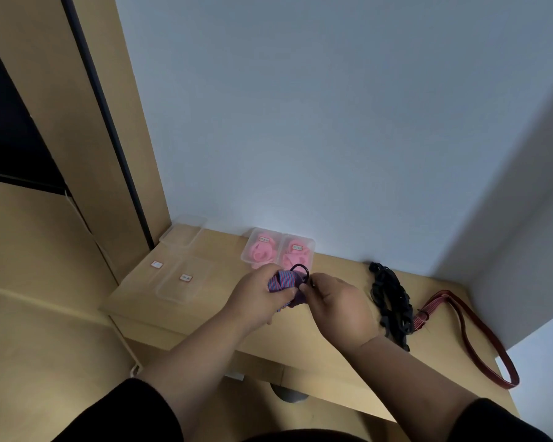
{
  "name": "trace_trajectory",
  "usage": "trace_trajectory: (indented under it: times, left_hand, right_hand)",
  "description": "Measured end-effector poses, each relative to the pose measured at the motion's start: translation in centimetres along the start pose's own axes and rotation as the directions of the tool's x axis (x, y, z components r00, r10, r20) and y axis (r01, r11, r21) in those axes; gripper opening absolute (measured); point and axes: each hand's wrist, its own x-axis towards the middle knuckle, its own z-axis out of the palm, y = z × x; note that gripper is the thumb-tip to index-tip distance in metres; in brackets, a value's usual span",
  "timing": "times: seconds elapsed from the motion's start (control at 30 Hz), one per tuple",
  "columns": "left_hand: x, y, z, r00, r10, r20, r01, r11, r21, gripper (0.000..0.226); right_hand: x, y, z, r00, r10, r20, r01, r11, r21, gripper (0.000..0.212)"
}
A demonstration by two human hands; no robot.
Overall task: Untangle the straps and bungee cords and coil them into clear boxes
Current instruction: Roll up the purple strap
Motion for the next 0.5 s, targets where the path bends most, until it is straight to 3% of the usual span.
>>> trace_trajectory:
  times: [0.13, 0.23, 0.4, 0.5]
  left_hand:
    - [-0.6, -0.2, 0.5, 0.986, 0.164, 0.026, -0.166, 0.955, 0.247, 0.024]
    - [-0.6, -0.1, 0.7, 0.985, 0.168, 0.042, -0.172, 0.938, 0.302, 0.021]
    - [-0.8, -0.6, 1.4, 0.993, 0.117, -0.022, -0.109, 0.966, 0.235, 0.037]
    - [-0.6, -0.6, 1.8, 0.997, 0.046, -0.067, -0.037, 0.990, 0.135, 0.034]
  right_hand:
    - [0.0, -0.1, 0.3, 0.989, 0.053, 0.135, -0.040, 0.995, -0.093, 0.018]
    - [0.1, -0.1, 0.4, 0.985, 0.072, 0.157, -0.042, 0.982, -0.187, 0.018]
    - [0.0, -0.9, 0.8, 0.963, 0.093, 0.251, -0.016, 0.956, -0.294, 0.017]
    - [0.0, -1.2, 1.1, 0.955, 0.117, 0.272, -0.012, 0.933, -0.359, 0.034]
